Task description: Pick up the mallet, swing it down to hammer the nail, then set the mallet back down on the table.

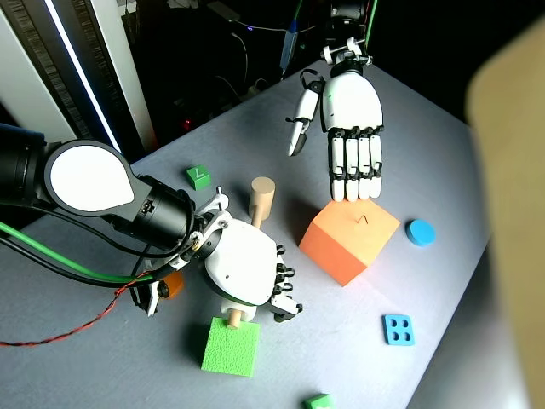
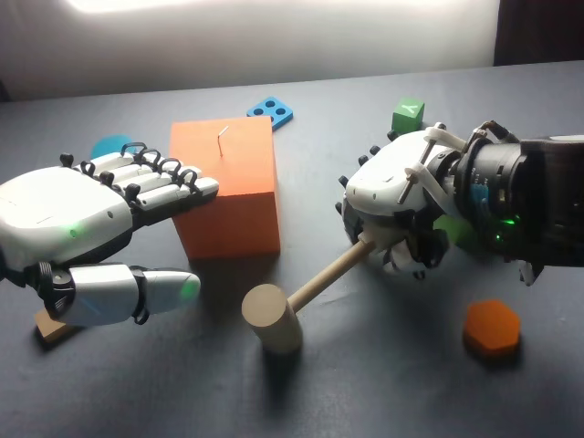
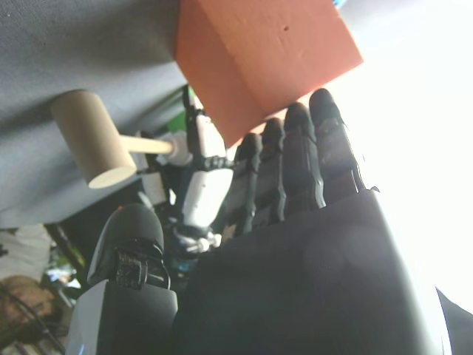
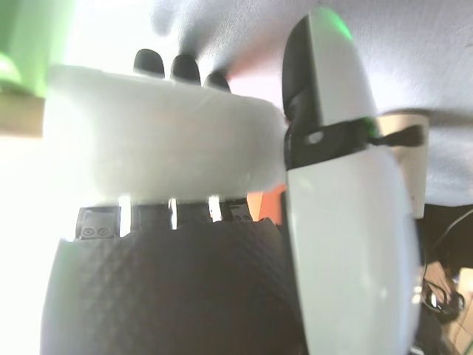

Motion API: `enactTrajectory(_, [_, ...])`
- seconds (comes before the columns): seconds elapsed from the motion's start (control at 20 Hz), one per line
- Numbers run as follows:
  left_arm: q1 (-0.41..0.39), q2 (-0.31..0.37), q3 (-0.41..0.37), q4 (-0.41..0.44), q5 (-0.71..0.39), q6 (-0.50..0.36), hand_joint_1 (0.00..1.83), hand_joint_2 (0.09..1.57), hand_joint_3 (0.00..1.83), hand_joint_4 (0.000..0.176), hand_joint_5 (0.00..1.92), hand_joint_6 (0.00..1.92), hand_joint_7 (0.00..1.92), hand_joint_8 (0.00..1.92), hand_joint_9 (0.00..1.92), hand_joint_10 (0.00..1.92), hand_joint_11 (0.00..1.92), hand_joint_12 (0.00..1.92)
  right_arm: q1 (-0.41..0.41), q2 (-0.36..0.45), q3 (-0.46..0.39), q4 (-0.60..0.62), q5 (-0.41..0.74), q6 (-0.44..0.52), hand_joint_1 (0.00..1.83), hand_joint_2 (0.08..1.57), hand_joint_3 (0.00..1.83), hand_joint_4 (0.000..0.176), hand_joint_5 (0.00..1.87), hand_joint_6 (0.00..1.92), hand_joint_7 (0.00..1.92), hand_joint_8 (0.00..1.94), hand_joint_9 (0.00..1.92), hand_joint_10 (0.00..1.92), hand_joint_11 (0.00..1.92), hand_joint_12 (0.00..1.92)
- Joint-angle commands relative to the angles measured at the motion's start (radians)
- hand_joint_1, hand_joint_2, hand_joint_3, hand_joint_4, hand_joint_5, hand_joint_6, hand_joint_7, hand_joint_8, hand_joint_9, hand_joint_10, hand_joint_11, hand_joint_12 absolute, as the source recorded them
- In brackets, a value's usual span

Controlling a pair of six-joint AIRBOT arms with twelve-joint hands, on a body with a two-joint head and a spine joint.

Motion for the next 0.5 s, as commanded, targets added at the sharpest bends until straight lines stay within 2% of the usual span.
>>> enactTrajectory(0.0, [-0.001,-0.002,-0.001,-0.004,-0.076,-0.005,0.0,1.3,0.0,0.0,0.09,0.0,0.11,0.0,0.1,0.0,0.0,0.25,0.005,0.009,-0.005,-0.018,0.012,-0.006,1.07,1.18,0.0,0.0,0.83,1.23,0.64,1.42,0.69,1.38,0.65,1.57])
enactTrajectory(0.1, [-0.001,-0.002,-0.001,-0.004,-0.075,-0.005,0.0,1.31,0.0,0.0,0.09,0.0,0.1,0.0,0.09,0.0,0.0,0.19,0.008,0.012,-0.009,-0.018,0.012,-0.006,1.03,1.21,0.0,0.0,0.78,1.33,0.63,1.72,0.69,1.71,0.68,1.86])
enactTrajectory(0.15, [-0.001,-0.002,0.0,-0.004,-0.075,-0.005,0.0,1.3,0.0,0.0,0.09,0.0,0.1,0.0,0.09,0.0,0.0,0.2,0.009,0.015,-0.012,-0.018,0.012,-0.006,1.02,1.21,0.0,0.0,0.78,1.34,0.66,1.9,0.72,1.88,0.76,1.91])
enactTrajectory(0.2, [-0.001,-0.002,0.0,-0.004,-0.075,-0.005,0.0,1.29,0.0,0.0,0.09,0.0,0.09,0.0,0.09,0.0,0.0,0.22,0.01,0.018,-0.017,-0.018,0.013,-0.008,1.02,1.14,0.0,0.0,0.68,1.54,0.71,1.93,0.78,1.91,0.82,1.92])
enactTrajectory(0.25, [-0.001,-0.002,0.0,-0.003,-0.075,-0.005,0.0,1.3,0.0,0.0,0.08,0.0,0.08,0.0,0.08,0.0,0.0,0.22,0.011,0.023,-0.024,-0.018,0.013,-0.013,0.99,1.13,0.0,0.0,0.65,1.76,0.77,1.94,0.85,1.92,0.89,1.92])
enactTrajectory(0.3, [-0.001,-0.002,0.0,-0.003,-0.075,-0.005,0.0,1.3,0.0,0.0,0.09,0.0,0.09,0.0,0.09,0.0,0.0,0.25,0.012,0.028,-0.031,-0.018,0.013,-0.017,0.97,1.15,0.0,0.0,0.64,1.91,0.83,1.94,0.94,1.92,1.05,1.92])
enactTrajectory(0.35, [-0.001,-0.002,-0.001,-0.003,-0.075,-0.005,0.0,1.3,0.0,0.0,0.09,0.0,0.09,0.0,0.09,0.0,0.0,0.25,0.014,0.034,-0.04,-0.018,0.014,-0.02,0.97,1.15,0.0,0.0,0.64,1.91,0.83,1.94,0.94,1.92,1.05,1.92])
enactTrajectory(0.45, [-0.001,-0.002,-0.001,-0.003,-0.075,-0.005,0.0,1.3,0.0,0.0,0.08,0.0,0.09,0.0,0.09,0.0,0.0,0.24,0.017,0.044,-0.057,-0.018,0.016,-0.026,0.84,1.24,0.01,0.0,0.68,1.92,0.92,1.94,1.08,1.92,1.24,1.92])
